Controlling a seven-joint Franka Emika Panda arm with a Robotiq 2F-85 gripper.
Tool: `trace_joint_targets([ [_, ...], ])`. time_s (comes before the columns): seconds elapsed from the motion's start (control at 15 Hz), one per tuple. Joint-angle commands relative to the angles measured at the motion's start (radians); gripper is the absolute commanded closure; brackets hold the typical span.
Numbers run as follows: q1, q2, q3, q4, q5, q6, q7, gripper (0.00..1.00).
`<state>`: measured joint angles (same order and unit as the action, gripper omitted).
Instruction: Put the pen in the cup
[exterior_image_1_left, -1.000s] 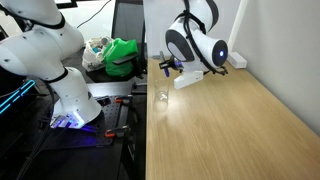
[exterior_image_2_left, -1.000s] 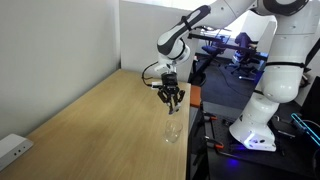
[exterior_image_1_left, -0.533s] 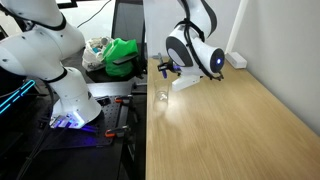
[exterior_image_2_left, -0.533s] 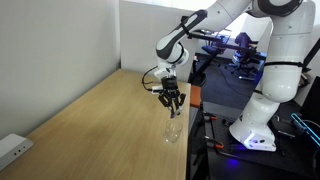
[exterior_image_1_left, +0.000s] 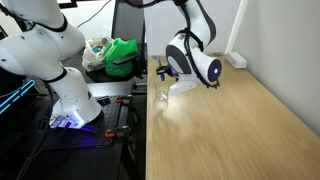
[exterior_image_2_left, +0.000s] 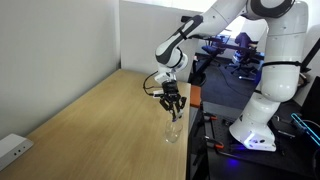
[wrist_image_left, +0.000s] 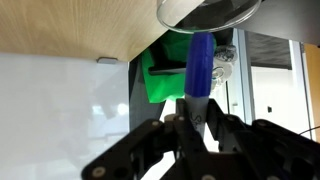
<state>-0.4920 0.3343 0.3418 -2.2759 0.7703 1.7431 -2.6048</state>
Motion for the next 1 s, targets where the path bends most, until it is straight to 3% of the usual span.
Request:
trace_joint_targets([
  [0.0,-0.028,0.018,0.018,0.008,-0.021,-0.033,0.000,0.94],
  [0.47,-0.017,0.041,0.006,0.002,-0.023,-0.024,0.000,0.94],
  [0.53,-0.016,0.043,0.006,0.001,-0.022,-0.024,0.000,0.51],
  [0.67,-0.013,0.045,0.002,0.001,-0.020,-0.024,0.000,0.45],
  [0.93,-0.010,0.043,0.003,-0.002,-0.019,-0.019,0.005,0.15],
])
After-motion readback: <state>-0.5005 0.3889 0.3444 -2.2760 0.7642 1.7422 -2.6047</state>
